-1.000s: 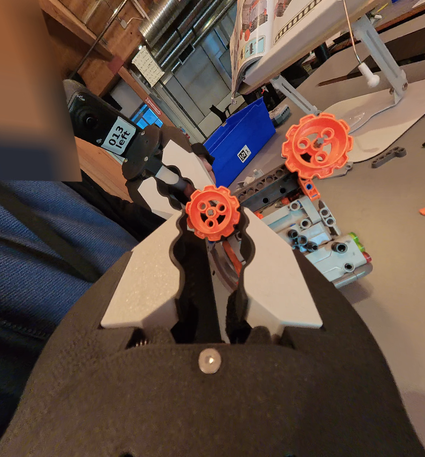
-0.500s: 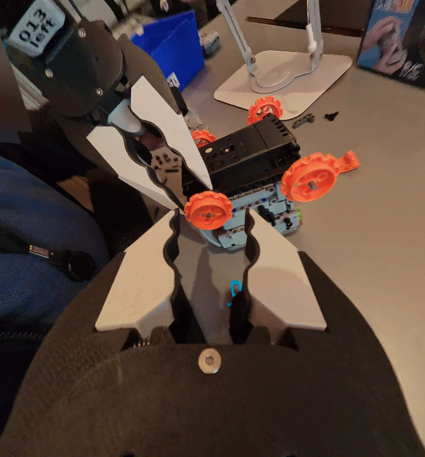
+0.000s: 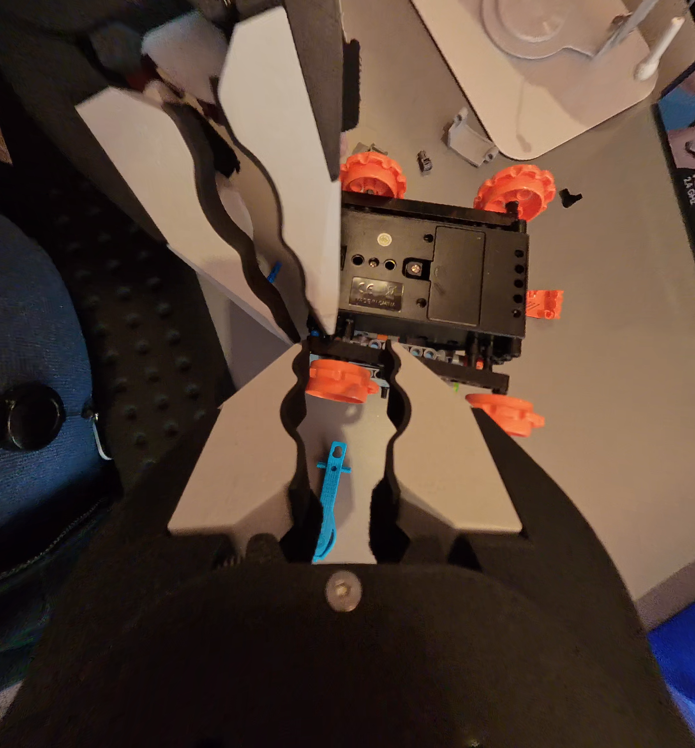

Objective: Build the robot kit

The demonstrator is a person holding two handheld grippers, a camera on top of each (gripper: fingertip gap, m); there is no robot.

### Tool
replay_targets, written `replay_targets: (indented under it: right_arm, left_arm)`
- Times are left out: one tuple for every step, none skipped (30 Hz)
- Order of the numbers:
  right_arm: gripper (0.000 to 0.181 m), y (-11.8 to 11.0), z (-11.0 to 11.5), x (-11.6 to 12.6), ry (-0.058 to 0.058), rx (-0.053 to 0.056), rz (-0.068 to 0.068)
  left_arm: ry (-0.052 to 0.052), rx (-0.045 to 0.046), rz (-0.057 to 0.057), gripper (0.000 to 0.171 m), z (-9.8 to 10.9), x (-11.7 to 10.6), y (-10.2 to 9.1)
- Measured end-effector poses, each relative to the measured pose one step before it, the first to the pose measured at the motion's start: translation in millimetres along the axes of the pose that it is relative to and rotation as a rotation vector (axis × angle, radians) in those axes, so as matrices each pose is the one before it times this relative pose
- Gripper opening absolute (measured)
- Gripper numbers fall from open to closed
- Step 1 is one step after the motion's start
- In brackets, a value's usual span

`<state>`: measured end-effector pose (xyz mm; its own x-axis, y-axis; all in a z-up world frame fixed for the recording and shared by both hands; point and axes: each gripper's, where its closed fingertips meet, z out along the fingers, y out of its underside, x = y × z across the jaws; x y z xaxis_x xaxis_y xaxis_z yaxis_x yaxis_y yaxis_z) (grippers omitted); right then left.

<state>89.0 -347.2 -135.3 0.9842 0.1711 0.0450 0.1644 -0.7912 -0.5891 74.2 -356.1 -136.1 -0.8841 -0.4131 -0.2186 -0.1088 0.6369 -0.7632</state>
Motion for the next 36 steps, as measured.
replay_targets:
  right_arm:
    - [0.035,-0.22,0.43,0.65,-0.0039,-0.0166,-0.0121]
    - [0.035,0.09,1.48,-0.03,-0.0097,-0.0153,-0.0109]
    - [0.035,-0.46,1.53,-1.13,-0.0163,-0.0100,-0.0130]
    - [0.032,-0.87,0.95,-1.71,-0.0237,-0.0043,-0.0037]
    - [0.032,0.27,1.34,-1.38,-0.0248,-0.0086,0.0057]
    - [0.033,2.31,1.89,-0.86,-0.0216,-0.0183,0.0056]
    - [0.029,4.36,2.35,-0.19,-0.0145,-0.0300,0.0010]
    - [0.029,4.07,1.87,0.17,-0.0082,-0.0291,-0.0007]
    - [0.029,2.14,1.62,-1.58,-0.0133,-0.0199,0.0008]
    - [0.028,1.33,2.13,-3.27,-0.0225,-0.0134,-0.0035]
    - [0.028,0.88,1.30,-0.73,-0.0131,-0.0050,-0.0070]
    - [0.028,1.06,-0.58,1.32,-0.0112,-0.0028,0.0005]
    - [0.027,1.84,-0.44,0.05,-0.0208,-0.0099,-0.0038]
    - [0.026,1.65,0.14,-0.86,-0.0253,-0.0093,-0.0107]
    - [0.026,1.40,-0.25,-0.34,-0.0236,-0.0058,-0.0101]
    - [0.026,2.29,-0.24,-1.23,-0.0248,-0.0141,-0.0157]
    - [0.025,1.70,0.04,-1.11,-0.0183,-0.0138,-0.0224]
    - [0.025,1.21,0.17,-0.15,-0.0143,-0.0051,-0.0244]
    - [0.025,0.95,-0.01,-1.13,-0.0213,-0.0018,-0.0179]
    - [0.025,0.40,-0.10,-0.46,-0.0175,-0.0034,-0.0125]
    - [0.025,0.21,-0.41,0.22,-0.0079,-0.0083,-0.0172]
    - [0.025,-0.06,-0.14,0.09,-0.0055,-0.0079,-0.0209]
    - [0.025,-0.01,-0.20,0.54,-0.0061,-0.0068,-0.0102]
    - [0.025,0.43,-0.08,0.51,0.0039,-0.0155,-0.0187]
    - [0.025,0.72,0.37,-0.53,0.0012,-0.0189,-0.0255]
    - [0.025,0.30,-0.08,-0.09,-0.0084,-0.0063,-0.0088]
    - [0.025,0.23,-0.42,0.22,-0.0103,0.0006,-0.0062]
    - [0.025,0.28,-0.37,0.18,-0.0067,-0.0032,-0.0085]
    - [0.025,0.55,-0.31,-0.07,-0.0065,-0.0102,-0.0090]
    - [0.025,1.02,-0.48,0.04,-0.0067,-0.0152,-0.0111]
    - [0.025,0.69,-0.44,0.30,-0.0060,-0.0115,-0.0110]
    - [0.024,0.00,-0.28,-0.11,-0.0089,-0.0039,-0.0095]
    - [0.024,0.20,-0.32,0.20,-0.0077,-0.0032,-0.0057]
    - [0.023,1.21,-0.13,-0.23,-0.0059,-0.0116,-0.0090]
    - [0.023,2.07,0.23,-1.41,-0.0075,-0.0204,-0.0166]
    - [0.023,0.82,-0.21,0.18,-0.0010,-0.0074,-0.0136]
  left_arm:
    - [-0.0061,0.02486,0.0063,0.011,-3.84,0.75,-2.82]
    - [-0.0161,0.01926,0.0019,0.011,-4.16,-0.98,-2.46]
    - [-0.0199,0.01415,0.0026,0.013,-3.72,-1.89,-1.61]
    - [-0.0213,-0.00840,0.0014,0.018,-0.33,-2.41,2.14]
    - [-0.0153,-0.03123,-0.0041,0.023,3.04,-1.69,5.88]
    - [-0.0266,-0.01382,0.0053,0.030,3.12,-2.54,3.72]
    - [-0.0139,0.01024,0.0044,0.031,0.95,-1.12,-0.36]
    - [-0.0016,0.00485,-0.0123,0.030,1.15,-1.02,-0.37]
    - [-0.0063,0.00248,-0.0135,0.030,1.37,-2.35,0.21]
    - [-0.0077,0.00050,-0.0092,0.032,1.38,-2.64,1.57]
    - [0.0100,0.00962,-0.0091,0.032,0.72,0.70,-0.28]
    - [-0.0163,0.00391,-0.0023,0.032,0.84,-1.38,-0.32]
    - [-0.0107,0.00609,0.0120,0.032,1.33,0.13,-0.46]
    - [0.0052,0.00981,0.0025,0.032,1.20,1.07,-0.40]
    - [0.0022,0.01221,-0.0078,0.033,1.21,-0.44,-0.11]
    - [0.0118,0.01912,-0.0051,0.034,1.37,1.18,-0.45]
    - [0.0071,0.01822,0.0029,0.035,1.36,1.40,-0.50]
    - [-0.0058,0.01013,0.0165,0.034,0.75,-0.03,0.56]
    - [0.0041,0.01033,0.0112,0.035,0.25,0.68,0.58]
    - [0.0057,0.01238,-0.0013,0.033,0.22,0.62,-0.06]
    - [-0.0005,0.01293,-0.0013,0.033,-0.13,-0.51,-0.09]
    - [0.0061,0.01146,-0.0007,0.032,-0.28,-0.13,0.17]
    - [0.0018,0.00773,0.0045,0.032,-0.35,-0.35,0.31]
    - [-0.0021,0.00644,0.0012,0.031,-0.14,-0.79,0.02]
    - [0.0073,0.00420,0.0066,0.031,0.18,0.95,0.39]
    - [0.0004,0.00506,0.0053,0.030,0.18,0.54,0.02]
    - [-0.0013,0.00406,-0.0030,0.030,-0.01,-0.65,-0.06]
    - [-0.0003,0.00140,0.0021,0.030,-0.07,-0.55,0.01]
    - [0.0025,0.00064,0.0011,0.030,0.06,-0.20,0.07]
    - [0.0001,0.00131,-0.0021,0.030,0.58,-0.23,-0.06]
    - [-0.0045,0.00384,0.0019,0.030,0.48,-0.61,-0.11]
    - [0.0019,0.00339,0.0042,0.030,-0.45,-0.11,0.24]
    - [0.0012,0.00229,-0.0013,0.030,-0.20,-0.33,0.18]
    - [0.0100,0.00497,-0.0019,0.028,-0.05,0.79,-0.36]
    - [0.0252,0.00617,0.0062,0.023,0.81,4.57,-0.87]
    - [-0.0099,-0.00308,0.0105,0.022,0.59,-0.22,-0.27]
